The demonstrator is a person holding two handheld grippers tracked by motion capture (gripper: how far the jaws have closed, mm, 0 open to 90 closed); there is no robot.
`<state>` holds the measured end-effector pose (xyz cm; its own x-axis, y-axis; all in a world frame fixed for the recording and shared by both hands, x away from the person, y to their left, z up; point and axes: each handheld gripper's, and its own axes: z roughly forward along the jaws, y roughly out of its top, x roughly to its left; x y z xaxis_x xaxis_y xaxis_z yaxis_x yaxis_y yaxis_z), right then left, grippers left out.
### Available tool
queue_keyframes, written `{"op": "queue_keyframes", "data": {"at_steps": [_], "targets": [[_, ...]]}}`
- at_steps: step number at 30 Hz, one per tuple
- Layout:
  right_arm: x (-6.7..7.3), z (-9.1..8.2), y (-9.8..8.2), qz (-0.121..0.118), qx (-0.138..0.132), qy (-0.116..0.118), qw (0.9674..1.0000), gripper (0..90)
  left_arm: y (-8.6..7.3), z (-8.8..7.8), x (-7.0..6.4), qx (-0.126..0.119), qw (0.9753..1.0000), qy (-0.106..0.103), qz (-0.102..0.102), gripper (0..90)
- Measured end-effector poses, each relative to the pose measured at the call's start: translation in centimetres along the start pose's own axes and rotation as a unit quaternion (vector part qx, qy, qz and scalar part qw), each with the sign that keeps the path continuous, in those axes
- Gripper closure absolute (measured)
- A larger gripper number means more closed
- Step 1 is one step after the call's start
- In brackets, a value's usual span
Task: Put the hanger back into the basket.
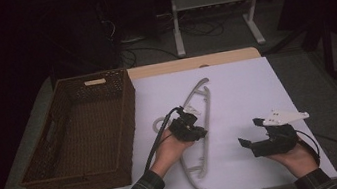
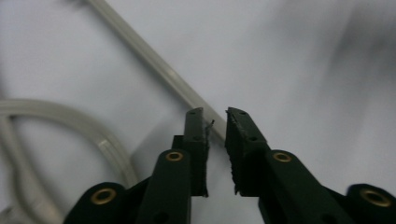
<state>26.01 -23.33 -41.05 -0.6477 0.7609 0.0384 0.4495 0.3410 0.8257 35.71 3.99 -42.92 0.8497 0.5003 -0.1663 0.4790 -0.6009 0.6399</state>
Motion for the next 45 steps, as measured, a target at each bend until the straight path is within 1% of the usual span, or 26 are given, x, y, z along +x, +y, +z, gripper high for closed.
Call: {"op": "queue_keyframes", "data": {"at_steps": [1,4,8,9,10,11,12,14,17,18,19,22,23,24,25,27,28,29,30,31,34,36,37,39,44,45], "targets": [[-0.2,0.1,0.3,-0.003,0.007,0.0,1.0,18.3,-0.5,-1.0,0.0,-0.004,1.0,0.007,0.001,73.5],[-0.6,0.7,1.6,-0.009,0.014,0.006,0.9998,25.6,-1.7,-2.5,-0.3,-0.021,0.9997,0.014,0.003,69.0],[-1.3,2.5,3.2,-0.027,0.039,0.021,0.9986,37.3,-3.6,-4.5,-0.6,-0.044,0.999,0.011,0.006,53.0],[-1.6,3.0,3.6,-0.025,0.044,0.026,0.9984,40.0,-3.6,-4.5,-0.6,-0.044,0.999,0.011,0.006,50.2],[-1.8,3.5,4.0,-0.027,0.047,0.031,0.998,43.7,-4.4,-5.3,-1.0,-0.053,0.9984,0.014,0.012,46.8],[-1.8,3.5,4.0,-0.027,0.047,0.031,0.998,43.7,-4.4,-5.3,-1.0,-0.053,0.9984,0.014,0.012,42.8],[-2.1,4.5,4.7,-0.031,0.058,0.039,0.9971,50.1,-5.2,-6.1,-1.4,-0.066,0.9974,0.022,0.019,39.0],[-2.3,5.6,5.3,-0.035,0.065,0.048,0.9961,55.7,-5.5,-6.4,-1.5,-0.072,0.997,0.023,0.017,33.9],[-2.8,7.5,6.3,-0.035,0.081,0.062,0.9942,64.2,-7.1,-7.5,-1.9,-0.094,0.9951,0.03,0.009,28.3],[-2.8,7.5,6.3,-0.035,0.081,0.062,0.9942,64.2,-7.1,-7.5,-1.9,-0.094,0.9951,0.03,0.009,26.5],[-3.1,8.7,6.9,-0.035,0.089,0.067,0.9931,69.7,-7.9,-8.0,-2.1,-0.101,0.9943,0.035,0.007,24.6],[-3.7,10.6,7.9,-0.038,0.094,0.075,0.992,79.2,-8.8,-8.4,-2.2,-0.099,0.9943,0.038,0.002,19.4],[-3.7,10.6,7.9,-0.038,0.094,0.075,0.992,79.2,-8.8,-8.4,-2.2,-0.099,0.9943,0.038,0.002,17.9],[-4.2,11.8,8.6,-0.041,0.096,0.079,0.9913,85.1,-9.3,-8.6,-2.4,-0.108,0.9934,0.039,-0.002,16.2],[-4.5,12.3,9.1,-0.042,0.098,0.079,0.9911,87.7,-9.5,-8.7,-2.4,-0.108,0.9933,0.041,-0.002,14.5],[-5.2,13.5,10.0,-0.046,0.101,0.077,0.9909,89.2,-9.7,-8.8,-2.5,-0.113,0.9926,0.045,-0.001,13.0],[-5.2,13.5,10.0,-0.046,0.101,0.077,0.9909,89.2,-9.7,-8.8,-2.5,-0.113,0.9926,0.045,-0.001,11.6],[-6.0,14.6,11.0,-0.047,0.104,0.071,0.991,89.4,-9.7,-8.8,-2.5,-0.116,0.9922,0.046,0.001,10.5],[-6.0,14.6,11.0,-0.047,0.104,0.071,0.991,89.4,-9.7,-8.8,-2.5,-0.116,0.9922,0.046,0.001,10.3],[-6.8,15.8,11.8,-0.05,0.109,0.059,0.9911,89.4,-9.7,-8.7,-2.5,-0.116,0.9921,0.048,0.003,10.0],[-7.8,17.5,12.6,-0.051,0.115,0.045,0.9911,89.5,-9.8,-8.7,-2.4,-0.116,0.9921,0.048,0.002,10.0],[-8.2,18.5,12.9,-0.05,0.123,0.044,0.9902,89.5,-9.8,-8.7,-2.3,-0.117,0.9919,0.049,0.0,10.0],[-8.2,18.5,12.9,-0.05,0.123,0.044,0.9902,89.5,-9.8,-8.7,-2.3,-0.117,0.9919,0.049,0.0,10.0],[-8.1,19.9,13.0,-0.065,0.144,0.041,0.9866,89.6,-9.9,-8.7,-2.3,-0.116,0.992,0.049,-0.001,10.0],[-8.2,20.9,12.8,-0.071,0.16,0.033,0.9839,89.6,-9.8,-8.6,-2.4,-0.114,0.9924,0.047,0.002,10.1],[-8.3,21.3,12.4,-0.069,0.17,0.032,0.9826,89.7,-9.8,-8.5,-2.4,-0.113,0.9925,0.047,0.003,10.0]]}}
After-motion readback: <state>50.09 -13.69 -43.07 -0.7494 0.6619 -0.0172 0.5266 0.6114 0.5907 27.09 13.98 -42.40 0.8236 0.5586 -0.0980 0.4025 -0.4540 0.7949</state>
